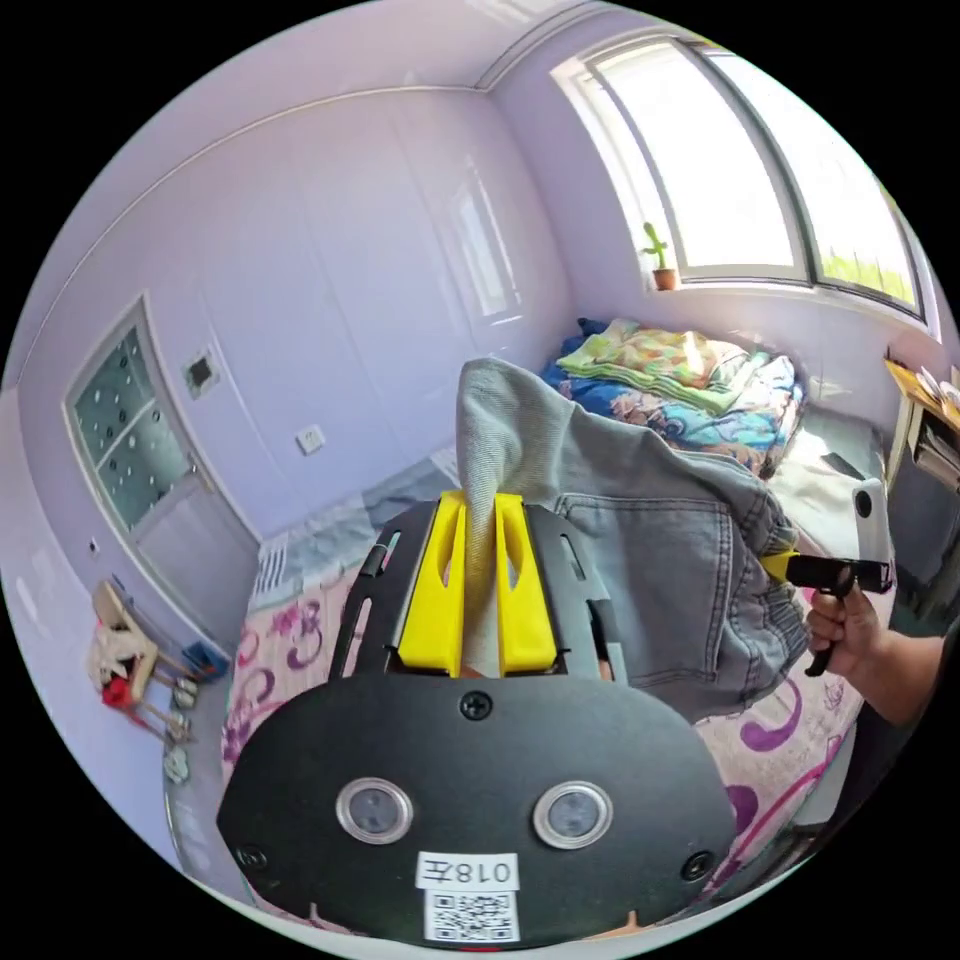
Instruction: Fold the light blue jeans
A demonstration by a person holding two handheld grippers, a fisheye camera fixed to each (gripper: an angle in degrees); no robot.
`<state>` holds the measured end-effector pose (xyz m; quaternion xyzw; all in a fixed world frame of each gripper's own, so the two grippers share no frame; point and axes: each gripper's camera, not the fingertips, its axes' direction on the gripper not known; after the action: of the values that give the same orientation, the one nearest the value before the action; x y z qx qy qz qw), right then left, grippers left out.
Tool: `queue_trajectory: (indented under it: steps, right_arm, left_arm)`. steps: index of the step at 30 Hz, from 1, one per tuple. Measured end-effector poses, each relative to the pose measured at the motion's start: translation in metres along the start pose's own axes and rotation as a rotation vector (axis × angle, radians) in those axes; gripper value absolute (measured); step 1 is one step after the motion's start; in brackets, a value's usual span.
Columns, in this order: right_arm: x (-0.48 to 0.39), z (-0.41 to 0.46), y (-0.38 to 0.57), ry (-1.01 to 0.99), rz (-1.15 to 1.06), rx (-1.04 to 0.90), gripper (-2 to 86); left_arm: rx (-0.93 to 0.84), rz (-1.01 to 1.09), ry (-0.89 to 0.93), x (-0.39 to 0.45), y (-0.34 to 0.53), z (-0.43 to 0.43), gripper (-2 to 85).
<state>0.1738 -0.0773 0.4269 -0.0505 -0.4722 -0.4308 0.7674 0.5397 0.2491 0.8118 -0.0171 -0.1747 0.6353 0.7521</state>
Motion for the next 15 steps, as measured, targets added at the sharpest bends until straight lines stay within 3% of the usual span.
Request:
queue_trajectory:
  steps: [3,5,7,9,11,13,15]
  right_arm:
    - [0.012,-0.039,-0.026,0.003,0.057,0.255,9.2]
    - [0.023,-0.056,-0.046,0.060,0.104,0.380,9.2]
    - [0.048,-0.071,-0.065,0.169,0.182,0.493,9.3]
    - [0.081,-0.074,-0.070,0.246,0.284,0.527,9.3]
    - [0.123,-0.072,-0.066,0.326,0.421,0.511,9.3]
    - [0.183,-0.067,-0.040,0.426,0.674,0.447,9.2]
    - [0.205,-0.078,-0.016,0.365,0.733,0.531,9.1]
  left_arm:
    - [0.072,0.116,0.062,0.024,-0.129,0.028,6.6]
    - [0.003,0.067,0.102,0.039,-0.214,0.069,7.8]
    - [-0.044,-0.037,0.021,0.045,-0.248,0.086,7.4]
    - [0.031,-0.243,0.067,0.037,-0.246,0.079,5.8]
    - [0.157,-0.422,0.293,0.027,-0.206,0.057,3.8]
    - [0.192,-0.448,0.370,0.027,-0.165,0.035,1.7]
    - [0.198,-0.430,0.360,0.027,-0.117,0.003,0.2]
